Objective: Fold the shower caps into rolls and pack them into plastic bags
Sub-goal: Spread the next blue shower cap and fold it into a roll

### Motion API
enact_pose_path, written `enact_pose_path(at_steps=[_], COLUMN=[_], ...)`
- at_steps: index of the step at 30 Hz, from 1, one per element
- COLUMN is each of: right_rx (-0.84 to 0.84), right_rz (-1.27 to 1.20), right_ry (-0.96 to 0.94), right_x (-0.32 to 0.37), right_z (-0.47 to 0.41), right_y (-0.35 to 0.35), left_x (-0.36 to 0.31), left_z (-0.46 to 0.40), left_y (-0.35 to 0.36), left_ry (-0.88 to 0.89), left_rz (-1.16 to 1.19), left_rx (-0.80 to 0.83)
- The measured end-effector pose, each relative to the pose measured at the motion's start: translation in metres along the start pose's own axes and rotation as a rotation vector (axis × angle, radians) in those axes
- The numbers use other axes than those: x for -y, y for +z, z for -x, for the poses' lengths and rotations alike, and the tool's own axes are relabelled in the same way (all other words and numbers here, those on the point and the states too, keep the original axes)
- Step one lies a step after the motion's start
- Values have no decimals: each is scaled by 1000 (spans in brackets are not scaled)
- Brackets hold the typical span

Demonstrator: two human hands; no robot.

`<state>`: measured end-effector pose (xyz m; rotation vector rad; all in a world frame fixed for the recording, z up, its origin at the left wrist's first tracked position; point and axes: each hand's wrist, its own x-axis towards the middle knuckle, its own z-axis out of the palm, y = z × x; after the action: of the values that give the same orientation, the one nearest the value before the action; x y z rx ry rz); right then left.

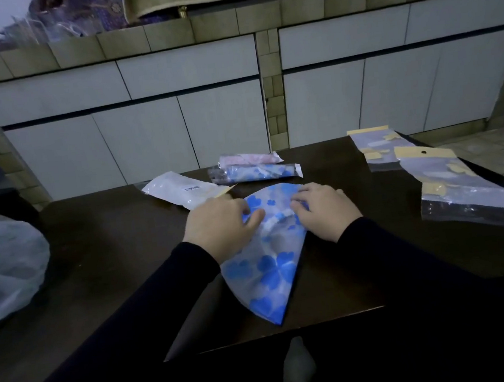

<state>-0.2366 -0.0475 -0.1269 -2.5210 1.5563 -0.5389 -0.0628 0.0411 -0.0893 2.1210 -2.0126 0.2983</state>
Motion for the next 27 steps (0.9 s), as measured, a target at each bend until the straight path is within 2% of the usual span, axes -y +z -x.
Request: enact_pose_path(at_steps=[1,3,6,7,11,14,17,19,21,23,25,27], right_rx=[51,206,401,444,513,412,128,20,35,54,17,45], right_rz=[-20,69,175,180,152,71,-81,-174,-241,-301,-387,-418], right_ry=[20,-12,-117,-144,-235,-274,-457,-571,-584,-575,-565,-563], right_x=[3,5,-5,-10,-19,-18,-14,-14,-16,-20,-24,-26], right_z=[2,3,-1,-4,-14,-14,0,16,33,48,60,70], right_y=[2,6,8,7,-1,-1,-4,-8,-14,-18,-20,-20], left_x=[2,8,19,22,15,1,-9,-11,-10,-8,-6,-4], left_z=[-3,-6,-4,-1,10,9,3,4,8,13,20,25], left_y=[8,22,32,36,44,46,48,50,49,42,35,33], left_ry=[83,233,221,205,99,21,-61,-64,63,315,513,575], left_rz=[81,189,153,144,77,56,139,175,187,347,566,660], left_rx=[-26,79,411,468,421,391,362,280,67,-135,-114,43])
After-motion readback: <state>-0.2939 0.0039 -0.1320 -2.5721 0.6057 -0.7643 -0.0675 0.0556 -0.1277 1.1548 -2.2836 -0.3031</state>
